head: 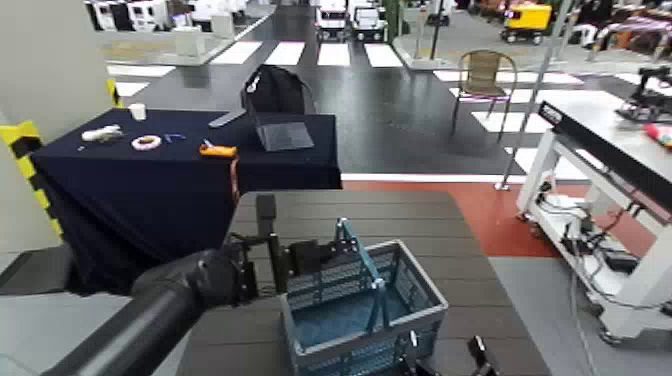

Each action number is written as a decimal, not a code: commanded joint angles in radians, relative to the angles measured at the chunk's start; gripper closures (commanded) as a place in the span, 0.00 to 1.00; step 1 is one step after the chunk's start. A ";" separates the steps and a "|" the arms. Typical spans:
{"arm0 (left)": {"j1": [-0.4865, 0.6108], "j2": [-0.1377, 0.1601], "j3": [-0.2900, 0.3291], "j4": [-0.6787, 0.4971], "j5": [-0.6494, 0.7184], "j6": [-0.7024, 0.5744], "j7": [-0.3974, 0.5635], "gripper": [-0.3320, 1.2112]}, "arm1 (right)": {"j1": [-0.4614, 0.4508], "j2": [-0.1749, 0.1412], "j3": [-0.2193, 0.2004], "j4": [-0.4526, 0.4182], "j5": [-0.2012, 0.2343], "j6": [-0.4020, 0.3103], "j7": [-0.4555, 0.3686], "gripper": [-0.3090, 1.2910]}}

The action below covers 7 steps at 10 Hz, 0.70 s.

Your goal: Place the crate on the table.

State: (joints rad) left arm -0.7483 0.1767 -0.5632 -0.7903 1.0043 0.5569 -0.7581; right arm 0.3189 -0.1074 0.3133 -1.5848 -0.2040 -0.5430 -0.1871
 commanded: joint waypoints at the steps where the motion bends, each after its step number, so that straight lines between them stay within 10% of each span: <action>1: 0.083 0.049 0.094 -0.156 -0.085 0.001 0.122 0.24 | 0.000 -0.002 -0.002 -0.001 0.000 0.002 0.000 0.28; 7: 0.382 0.099 0.333 -0.664 -0.270 -0.064 0.450 0.25 | 0.006 -0.003 -0.014 -0.006 0.000 0.003 0.000 0.28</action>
State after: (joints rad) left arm -0.4003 0.2750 -0.2479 -1.4123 0.7476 0.5117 -0.3068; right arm 0.3247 -0.1105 0.3012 -1.5903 -0.2040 -0.5399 -0.1871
